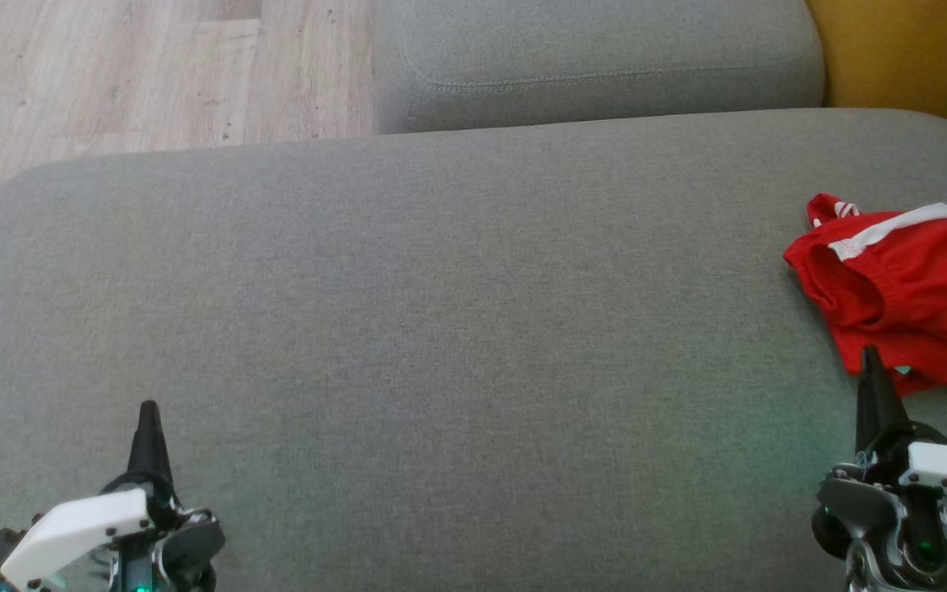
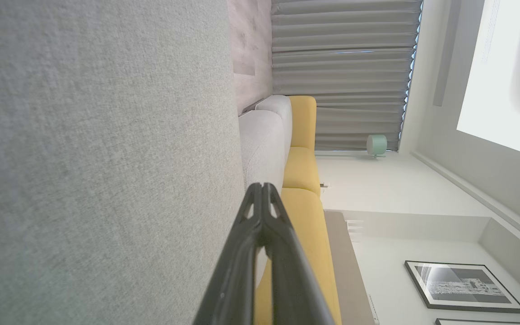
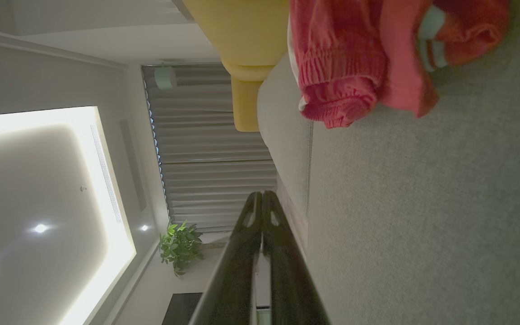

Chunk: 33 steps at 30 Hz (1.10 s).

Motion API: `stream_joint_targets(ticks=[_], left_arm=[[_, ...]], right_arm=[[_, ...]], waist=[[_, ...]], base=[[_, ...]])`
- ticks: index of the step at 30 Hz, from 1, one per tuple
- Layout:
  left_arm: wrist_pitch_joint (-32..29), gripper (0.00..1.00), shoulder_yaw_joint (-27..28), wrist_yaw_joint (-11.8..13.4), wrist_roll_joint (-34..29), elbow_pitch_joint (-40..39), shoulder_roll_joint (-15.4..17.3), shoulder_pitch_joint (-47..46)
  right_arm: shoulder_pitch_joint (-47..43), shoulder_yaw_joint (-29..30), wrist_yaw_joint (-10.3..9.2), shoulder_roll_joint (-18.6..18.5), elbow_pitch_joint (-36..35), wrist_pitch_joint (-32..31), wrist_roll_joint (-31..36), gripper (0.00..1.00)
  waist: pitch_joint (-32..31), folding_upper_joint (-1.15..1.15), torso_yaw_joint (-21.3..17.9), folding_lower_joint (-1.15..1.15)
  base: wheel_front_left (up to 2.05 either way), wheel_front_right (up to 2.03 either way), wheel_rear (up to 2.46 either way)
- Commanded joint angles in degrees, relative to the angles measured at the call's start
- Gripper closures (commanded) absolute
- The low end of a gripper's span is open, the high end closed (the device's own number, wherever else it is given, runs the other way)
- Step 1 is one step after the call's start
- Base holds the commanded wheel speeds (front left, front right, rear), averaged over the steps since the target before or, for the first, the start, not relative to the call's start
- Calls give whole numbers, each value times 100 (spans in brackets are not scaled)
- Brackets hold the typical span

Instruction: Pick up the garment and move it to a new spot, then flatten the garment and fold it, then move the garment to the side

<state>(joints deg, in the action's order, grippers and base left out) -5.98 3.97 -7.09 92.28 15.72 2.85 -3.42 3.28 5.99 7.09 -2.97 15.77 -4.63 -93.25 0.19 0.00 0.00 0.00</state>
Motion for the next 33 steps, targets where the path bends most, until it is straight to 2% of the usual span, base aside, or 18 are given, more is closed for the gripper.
stream_joint_targets(ticks=[1, 33], left_arm=[[-25, 100, 223, -40, 15, -166, 29, -275], [-37, 100, 238, -40, 2, -166, 19, -276]], right_arm=[[276, -107, 40, -106, -184, -57, -25, 100], [280, -52, 40, -67, -180, -102, 22, 100]], waist=[[-1, 0, 0, 0], [-1, 0, 0, 0]], base=[[0, 0, 0], [0, 0, 0]])
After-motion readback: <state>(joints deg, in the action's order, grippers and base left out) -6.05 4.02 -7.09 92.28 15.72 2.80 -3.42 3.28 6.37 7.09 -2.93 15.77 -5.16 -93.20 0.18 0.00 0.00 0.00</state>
